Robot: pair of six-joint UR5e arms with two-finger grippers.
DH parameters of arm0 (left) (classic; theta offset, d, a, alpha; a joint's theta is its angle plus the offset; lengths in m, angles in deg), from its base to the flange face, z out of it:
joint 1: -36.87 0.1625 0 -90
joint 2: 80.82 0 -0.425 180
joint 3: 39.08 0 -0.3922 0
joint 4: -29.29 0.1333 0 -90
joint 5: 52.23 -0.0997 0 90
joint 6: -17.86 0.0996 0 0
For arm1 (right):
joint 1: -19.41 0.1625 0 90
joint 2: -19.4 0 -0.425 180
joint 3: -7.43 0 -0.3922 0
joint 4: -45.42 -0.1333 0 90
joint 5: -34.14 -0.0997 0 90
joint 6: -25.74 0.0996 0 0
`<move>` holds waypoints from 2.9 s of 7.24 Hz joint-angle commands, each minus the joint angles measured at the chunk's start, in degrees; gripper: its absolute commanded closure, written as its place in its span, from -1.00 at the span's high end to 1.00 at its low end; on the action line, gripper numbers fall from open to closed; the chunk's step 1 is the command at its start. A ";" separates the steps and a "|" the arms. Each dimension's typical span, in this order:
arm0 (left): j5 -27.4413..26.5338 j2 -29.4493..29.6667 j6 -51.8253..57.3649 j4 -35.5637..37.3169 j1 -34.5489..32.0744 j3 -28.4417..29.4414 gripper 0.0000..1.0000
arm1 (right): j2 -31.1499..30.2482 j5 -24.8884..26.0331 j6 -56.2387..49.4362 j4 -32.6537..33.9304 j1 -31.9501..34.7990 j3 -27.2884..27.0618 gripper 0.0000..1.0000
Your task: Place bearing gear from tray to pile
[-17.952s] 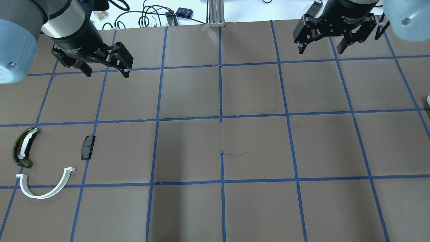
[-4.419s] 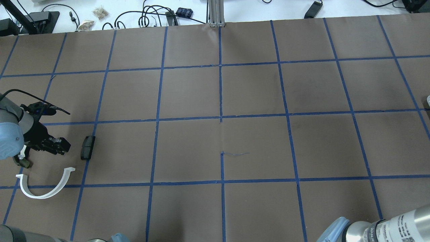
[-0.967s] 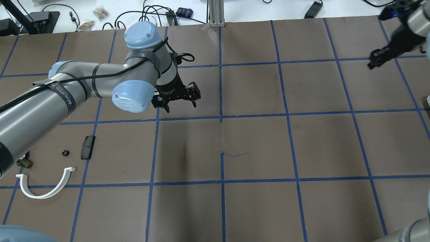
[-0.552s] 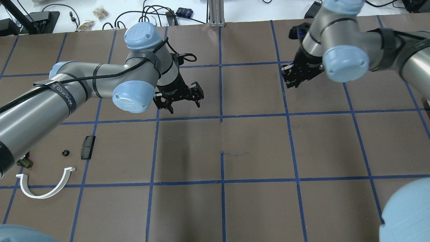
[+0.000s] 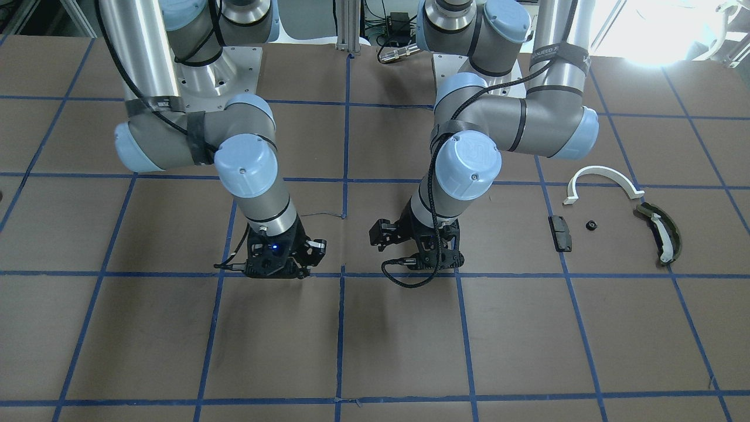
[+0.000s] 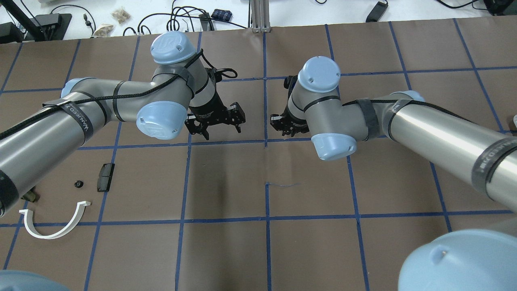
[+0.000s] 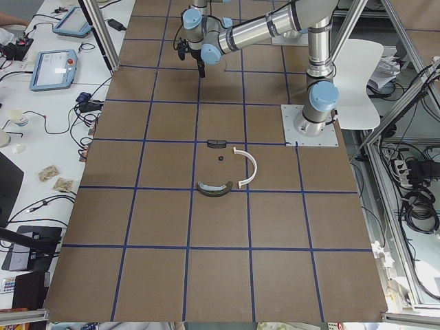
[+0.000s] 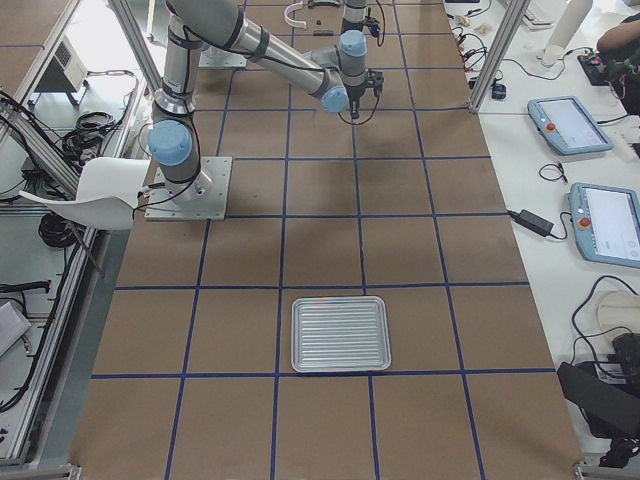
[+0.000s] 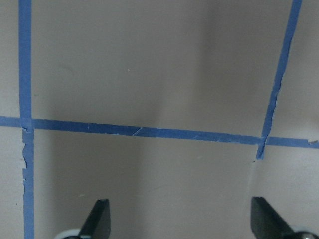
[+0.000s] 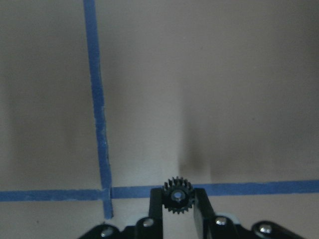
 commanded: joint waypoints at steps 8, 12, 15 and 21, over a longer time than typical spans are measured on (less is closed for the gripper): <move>0.25 2.79 -7.67 5.28 -5.24 2.25 1.00 | -6.79 3.76 -7.31 -19.15 -4.99 8.31 1.00; -0.54 10.80 -13.66 9.76 -12.56 4.98 1.00 | -20.68 8.88 -14.01 -53.03 -6.50 20.90 1.00; -5.59 14.23 -15.50 11.98 -14.67 5.77 0.95 | -24.39 6.94 -17.02 -55.36 -9.67 21.09 1.00; -5.72 14.77 -16.38 13.04 -14.86 6.30 -0.24 | -24.93 6.68 -16.85 -53.61 -9.76 20.56 1.00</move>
